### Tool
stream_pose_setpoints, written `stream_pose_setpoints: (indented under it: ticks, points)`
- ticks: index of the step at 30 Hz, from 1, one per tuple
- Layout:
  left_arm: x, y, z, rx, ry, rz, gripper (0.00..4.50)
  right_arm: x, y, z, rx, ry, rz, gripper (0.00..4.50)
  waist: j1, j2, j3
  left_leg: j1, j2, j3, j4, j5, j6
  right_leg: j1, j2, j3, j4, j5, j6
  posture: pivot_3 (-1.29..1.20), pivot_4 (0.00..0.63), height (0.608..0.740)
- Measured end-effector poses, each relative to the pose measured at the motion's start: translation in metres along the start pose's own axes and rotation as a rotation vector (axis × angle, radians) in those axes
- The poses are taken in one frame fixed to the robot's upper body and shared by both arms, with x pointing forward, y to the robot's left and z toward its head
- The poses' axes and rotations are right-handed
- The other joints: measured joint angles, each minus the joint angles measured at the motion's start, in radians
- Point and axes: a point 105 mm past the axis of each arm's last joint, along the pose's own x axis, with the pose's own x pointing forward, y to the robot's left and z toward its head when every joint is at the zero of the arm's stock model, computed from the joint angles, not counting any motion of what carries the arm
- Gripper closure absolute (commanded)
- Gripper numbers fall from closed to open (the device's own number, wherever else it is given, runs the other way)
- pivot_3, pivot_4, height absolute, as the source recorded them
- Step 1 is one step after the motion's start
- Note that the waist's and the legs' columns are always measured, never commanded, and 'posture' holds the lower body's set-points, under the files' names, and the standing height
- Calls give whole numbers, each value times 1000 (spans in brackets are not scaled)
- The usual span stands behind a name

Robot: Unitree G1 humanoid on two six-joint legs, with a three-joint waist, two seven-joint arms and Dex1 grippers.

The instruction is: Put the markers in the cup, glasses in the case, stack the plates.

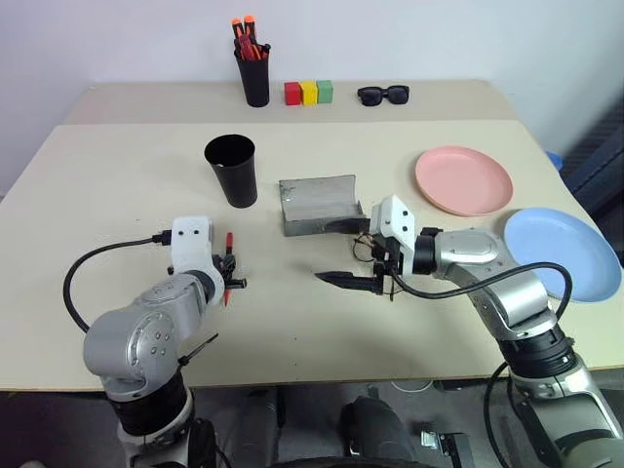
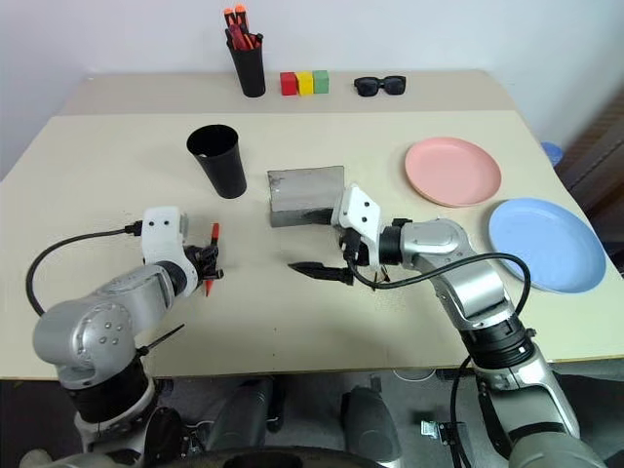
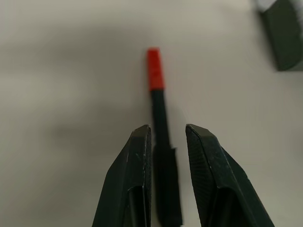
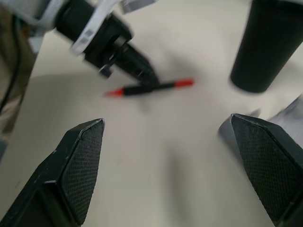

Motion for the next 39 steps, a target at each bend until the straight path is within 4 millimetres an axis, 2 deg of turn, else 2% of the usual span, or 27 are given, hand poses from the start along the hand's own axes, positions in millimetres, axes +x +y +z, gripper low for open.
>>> stream_pose_setpoints:
  ticks: [3, 7, 16, 19, 21, 23, 24, 25, 27, 29, 33, 38, 39]
  points:
    - [3, 3, 0, 19, 17, 36, 3389, 2, 3, -3, -8, 12, 14, 132, 3, 0, 0, 0, 0, 0, 0, 0, 0, 0, -2, 0, 0, 0, 0, 0, 150, 740]
    - [8, 10, -5, 7, 55, 85, 4429, 4, 4, -4, -22, 18, 12, 132, 7, 0, 0, 0, 0, 0, 0, 0, 0, 0, -2, 0, 0, 0, 0, 0, 150, 740]
    - [10, 3, 0, -10, 49, 54, 4429, 6, 5, -8, -18, 19, 0, 132, 25, -1, 0, 0, 0, 0, 0, 0, -1, 0, -2, 0, -1, 0, 0, 0, 150, 740]
    - [6, -2, 25, -33, -30, -13, 3690, 7, 6, -8, -17, 15, 0, 132, 25, -3, 2, -1, -1, 0, 0, 0, -1, 0, -2, -1, -1, 0, 0, 0, 150, 740]
    - [1, 1, 40, -35, -84, -15, 2732, 7, 6, -8, -16, 14, 1, 132, 24, -3, 2, -1, -1, 0, 0, 0, -1, 0, -2, -1, -1, 0, 0, 0, 150, 740]
    - [-1, 1, 45, -29, -101, -16, 1677, 7, 6, -9, -13, 16, 1, 132, 23, -3, 2, -1, -1, 1, -1, 0, -2, -1, -1, 0, -1, 0, 0, 0, 150, 740]
    - [-1, 1, 46, -28, -104, -19, 1336, 7, 7, -9, -11, 16, 1, 132, 23, -3, 2, -1, -1, 0, -1, 1, -2, -1, -1, 0, -1, 0, 0, 0, 150, 740]
    - [-1, 1, 46, -27, -105, -20, 741, 7, 7, -9, -11, 16, 2, 132, 23, -4, 2, -1, -1, 0, -1, 1, -3, -1, -1, 0, -1, 0, 0, 0, 150, 740]
    - [0, -1, 45, -21, -100, -20, 78, 7, 7, -9, -12, 16, 3, 132, 24, -4, 2, -1, -1, 1, -1, 1, -3, -1, -2, 0, -1, 0, 0, 0, 150, 740]
    - [2, -3, 37, -5, -71, -11, 78, 7, 7, -10, -12, 17, 5, 132, 24, -4, 2, -1, 0, 0, -1, 0, -2, 0, -2, 0, -1, 0, 0, 0, 150, 740]
    - [11, -12, 4, -25, 49, -43, 78, 4, 7, -12, -8, 37, 13, 132, 24, -4, 2, -1, 0, 0, 0, 0, -1, 0, -2, 0, -1, 0, 0, 0, 150, 740]
    - [9, -21, -2, -52, 61, -68, 78, 3, 7, -13, -11, 44, 16, 132, 25, -4, 2, 0, 0, 0, 0, 0, -1, 1, -3, 0, -1, 0, 0, 0, 150, 740]
    - [8, -21, -2, -53, 63, -68, 302, 3, 6, -14, -12, 50, 12, 132, 25, -4, 2, 0, 0, 0, 0, 0, -1, 1, -3, 0, -1, 0, 0, 0, 150, 740]
